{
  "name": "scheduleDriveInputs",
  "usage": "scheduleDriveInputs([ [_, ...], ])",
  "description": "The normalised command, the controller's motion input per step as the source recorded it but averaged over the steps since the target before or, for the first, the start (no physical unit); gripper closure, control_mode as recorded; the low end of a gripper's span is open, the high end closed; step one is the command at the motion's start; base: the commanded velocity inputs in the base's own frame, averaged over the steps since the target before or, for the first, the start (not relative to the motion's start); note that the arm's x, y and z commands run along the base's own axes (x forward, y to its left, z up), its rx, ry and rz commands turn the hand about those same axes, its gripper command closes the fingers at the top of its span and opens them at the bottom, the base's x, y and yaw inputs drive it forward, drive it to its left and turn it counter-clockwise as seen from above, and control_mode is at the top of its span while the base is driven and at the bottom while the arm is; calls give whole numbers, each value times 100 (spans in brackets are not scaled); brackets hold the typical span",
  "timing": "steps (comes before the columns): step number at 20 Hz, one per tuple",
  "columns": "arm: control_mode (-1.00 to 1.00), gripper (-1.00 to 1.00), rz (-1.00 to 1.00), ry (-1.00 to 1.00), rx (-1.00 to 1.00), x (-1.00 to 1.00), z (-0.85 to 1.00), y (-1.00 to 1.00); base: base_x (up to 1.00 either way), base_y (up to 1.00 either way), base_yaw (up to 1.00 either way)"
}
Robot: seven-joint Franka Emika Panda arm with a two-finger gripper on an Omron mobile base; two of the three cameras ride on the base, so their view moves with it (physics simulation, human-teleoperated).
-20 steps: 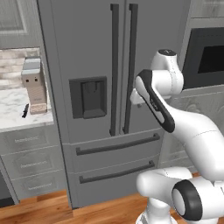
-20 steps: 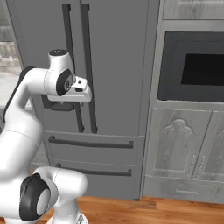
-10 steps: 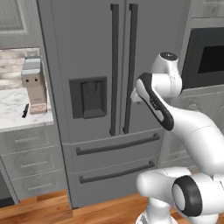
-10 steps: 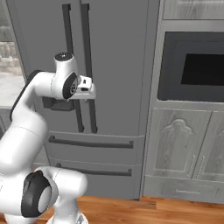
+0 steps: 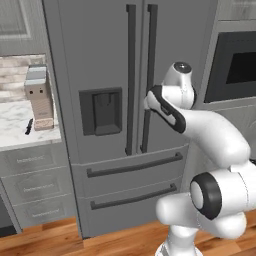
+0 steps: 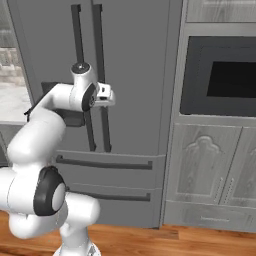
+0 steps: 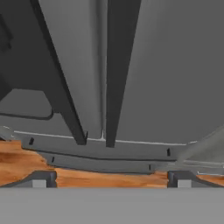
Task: Retrieve the butter from the fridge and place it on a plate on the dining table. Then retrieve the butter knife by the fridge and place it near the plate.
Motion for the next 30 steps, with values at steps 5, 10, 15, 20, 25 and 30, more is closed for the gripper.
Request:
scheduleDriveInputs([
  [5, -100, -100, -3, -17, 0, 79, -4, 9, 0, 0, 0],
  [10, -100, -100, 0, -18, 0, 57, 0, 14, 0, 0, 0],
  [15, -100, -100, 0, -17, 0, 37, 0, 2, 0, 0, 0],
  [20, -100, -100, 0, -7, 0, 34, 0, 0, 0, 0, 0],
  [25, -100, -100, 0, 0, 0, 44, 0, 0, 0, 0, 0],
  [30, -100, -100, 0, 0, 0, 49, 0, 0, 0, 0, 0],
])
